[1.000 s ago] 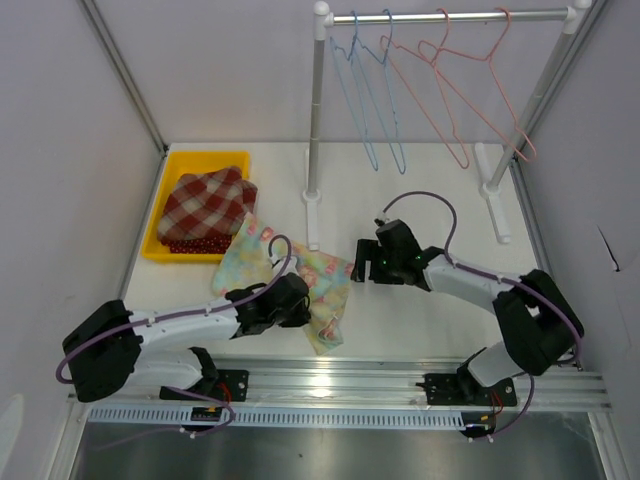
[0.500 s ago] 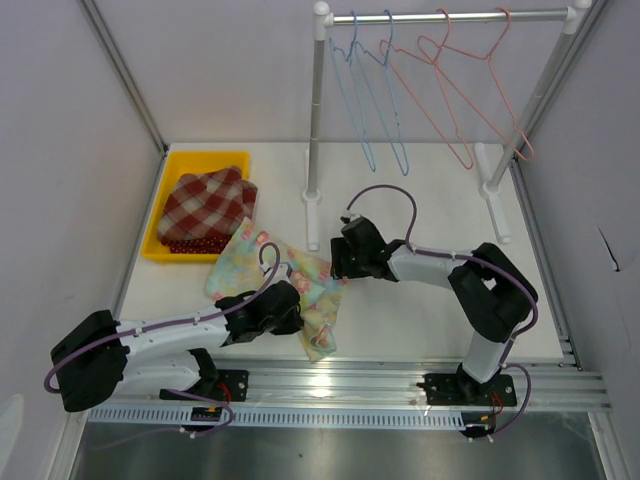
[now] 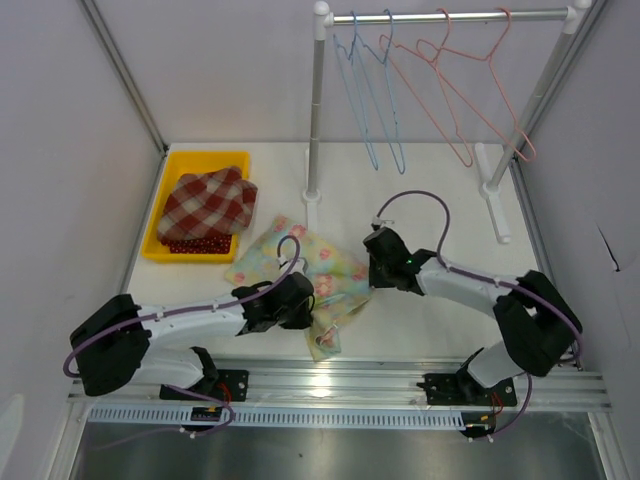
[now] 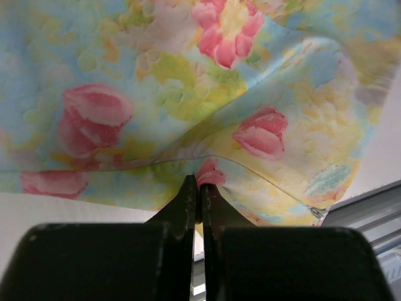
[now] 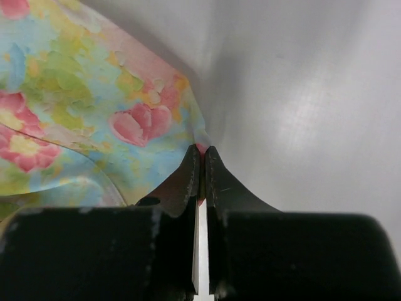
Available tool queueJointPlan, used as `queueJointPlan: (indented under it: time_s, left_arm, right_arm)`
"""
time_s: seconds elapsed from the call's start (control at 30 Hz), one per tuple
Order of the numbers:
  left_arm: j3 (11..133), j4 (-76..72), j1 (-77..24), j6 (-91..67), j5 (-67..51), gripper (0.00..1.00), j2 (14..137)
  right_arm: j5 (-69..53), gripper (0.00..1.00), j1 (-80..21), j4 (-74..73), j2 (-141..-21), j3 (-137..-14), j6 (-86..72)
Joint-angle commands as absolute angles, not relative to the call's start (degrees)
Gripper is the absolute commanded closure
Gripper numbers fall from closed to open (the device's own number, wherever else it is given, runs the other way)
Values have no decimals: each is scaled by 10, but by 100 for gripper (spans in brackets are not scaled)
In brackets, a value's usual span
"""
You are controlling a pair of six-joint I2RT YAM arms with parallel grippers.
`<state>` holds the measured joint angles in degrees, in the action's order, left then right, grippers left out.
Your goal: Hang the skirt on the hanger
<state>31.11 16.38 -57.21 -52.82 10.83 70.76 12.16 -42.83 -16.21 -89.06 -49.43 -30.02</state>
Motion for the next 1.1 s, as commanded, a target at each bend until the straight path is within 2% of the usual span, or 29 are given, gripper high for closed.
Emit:
queueJointPlan:
  time_s: [0.0,0.03,0.1,0.13,0.23,0.4,0.57,0.9,1.0,1.07]
  left_arm:
    - [370,150,-577,-476,82,91,744]
    - [377,144,-577,-469,69,79,752]
    - [402,139,-577,-458,60,63,768]
    - [407,136,-577,-455,55,49,770]
    - [397,124,-577,-460,34,36,751]
    - [353,126,-591,-504,36,35,689]
    - [287,133,-628,-566,54,38,638]
    - [266,131,-718,-662,101,41,688]
    - [252,134,-722,-677,109,39,679]
    - [252,131,-722,-678,112,41,683]
  right_arm:
    - [189,100,-398,-233,-791,-457,-332]
    - [197,100,-385,-239,-772,-447,-339]
    - [204,100,-372,-255,-712,-411,-360]
    - [206,100,-363,-259,-695,-400,-367]
    - [214,100,-331,-278,-632,-360,-387]
    - [188,100,-285,-279,-589,-326,-391]
    - [200,100,-277,-294,-583,-326,-400]
    - [189,100,-251,-313,-547,-321,-394]
    - [188,100,-250,-316,-536,-320,-393]
    - [182,100,-249,-317,-533,-320,-394]
